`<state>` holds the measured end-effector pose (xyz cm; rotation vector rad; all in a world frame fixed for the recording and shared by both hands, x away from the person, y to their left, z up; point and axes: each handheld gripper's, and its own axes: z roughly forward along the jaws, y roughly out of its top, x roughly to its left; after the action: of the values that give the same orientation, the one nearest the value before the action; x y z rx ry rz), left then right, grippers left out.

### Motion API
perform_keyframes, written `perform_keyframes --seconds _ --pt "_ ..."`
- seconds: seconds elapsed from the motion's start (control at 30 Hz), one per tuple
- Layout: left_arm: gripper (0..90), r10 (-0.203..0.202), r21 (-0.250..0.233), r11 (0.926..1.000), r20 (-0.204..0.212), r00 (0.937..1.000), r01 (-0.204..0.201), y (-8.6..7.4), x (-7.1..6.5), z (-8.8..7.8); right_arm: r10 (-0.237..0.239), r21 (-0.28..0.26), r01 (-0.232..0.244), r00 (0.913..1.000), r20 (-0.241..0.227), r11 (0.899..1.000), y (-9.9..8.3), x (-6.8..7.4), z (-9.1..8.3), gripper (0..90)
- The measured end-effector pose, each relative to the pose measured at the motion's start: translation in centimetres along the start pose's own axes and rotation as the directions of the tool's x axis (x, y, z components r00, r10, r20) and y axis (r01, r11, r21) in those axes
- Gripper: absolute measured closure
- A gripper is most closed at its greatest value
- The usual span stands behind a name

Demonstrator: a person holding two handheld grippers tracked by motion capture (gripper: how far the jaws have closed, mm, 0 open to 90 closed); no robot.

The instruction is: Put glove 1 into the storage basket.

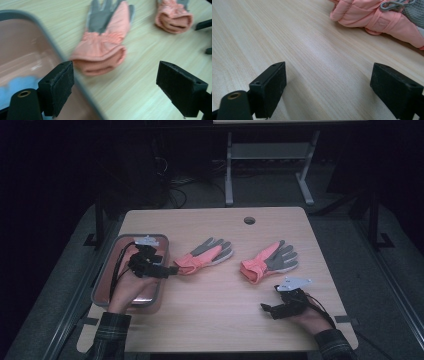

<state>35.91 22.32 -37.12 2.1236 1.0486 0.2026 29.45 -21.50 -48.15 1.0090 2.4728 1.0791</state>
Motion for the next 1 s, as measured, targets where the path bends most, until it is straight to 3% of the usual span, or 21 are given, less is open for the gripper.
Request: perform_keyframes --seconds 0.37,0.43,0.57,0.8,1.0 --pt "14.5 0.046 -0.009 0.9989 0.034 0.9983 -0.046 0.1 -4.3 2.3 0.006 0.000 -0.006 1.0000 0.004 1.000 0.0 0.0 0.0 13.6" --pt "14.5 0.070 0.005 0.9975 0.040 0.9968 -0.070 -0.2 -5.2 2.8 0.008 -0.002 -0.008 0.9999 0.007 1.000 0.0 0.0 0.0 13.6" --pt "14.5 0.088 0.022 0.9958 0.046 0.9951 -0.089 -1.3 -6.6 3.8 0.011 -0.003 -0.011 0.9999 0.012 1.000 -0.3 0.2 -0.3 13.5" --pt "14.5 0.117 -0.004 0.9931 0.035 0.9925 -0.117 -3.1 -8.7 5.1 0.012 -0.003 -0.012 0.9999 0.011 1.000 -0.4 0.3 -0.4 13.5" --pt "14.5 0.149 0.033 0.9881 0.051 0.9875 -0.151 -4.6 -9.5 7.0 0.010 -0.003 -0.010 0.9999 0.007 1.000 -0.4 0.3 -0.4 13.5"
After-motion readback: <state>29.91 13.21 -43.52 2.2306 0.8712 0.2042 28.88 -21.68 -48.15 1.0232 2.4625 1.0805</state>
